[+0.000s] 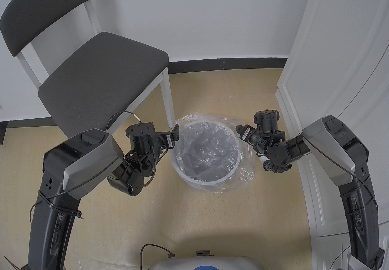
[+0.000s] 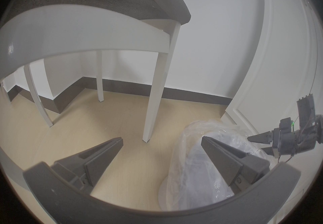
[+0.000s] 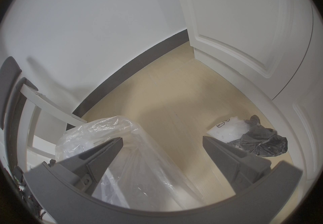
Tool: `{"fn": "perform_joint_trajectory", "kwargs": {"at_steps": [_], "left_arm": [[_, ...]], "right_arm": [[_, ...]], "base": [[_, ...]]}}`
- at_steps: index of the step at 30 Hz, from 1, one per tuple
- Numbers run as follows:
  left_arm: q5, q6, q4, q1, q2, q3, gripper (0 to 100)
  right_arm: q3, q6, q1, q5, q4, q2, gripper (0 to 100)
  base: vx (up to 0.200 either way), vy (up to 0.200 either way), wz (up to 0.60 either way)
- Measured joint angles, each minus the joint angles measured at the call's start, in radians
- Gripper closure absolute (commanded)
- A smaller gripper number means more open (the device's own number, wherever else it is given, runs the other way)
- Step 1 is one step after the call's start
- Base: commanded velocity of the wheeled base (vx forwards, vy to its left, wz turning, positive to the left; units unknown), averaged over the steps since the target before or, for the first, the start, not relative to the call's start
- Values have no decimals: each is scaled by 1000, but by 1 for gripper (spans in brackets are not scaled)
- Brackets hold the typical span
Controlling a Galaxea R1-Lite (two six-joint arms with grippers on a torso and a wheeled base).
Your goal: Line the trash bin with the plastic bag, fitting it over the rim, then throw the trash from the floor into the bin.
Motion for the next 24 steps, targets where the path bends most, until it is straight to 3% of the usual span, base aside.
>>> {"fn": "perform_joint_trajectory", "kwargs": {"at_steps": [8, 24], "left_arm": [[74, -1, 43, -6, 53, -103, 0], [138, -2, 127, 18, 152, -245, 0]], "right_arm": [[-37, 34, -1, -1, -1, 26, 0], [-122, 79, -9, -13, 0, 81, 0]], "base": [[0, 0, 0], [0, 0, 0]]}}
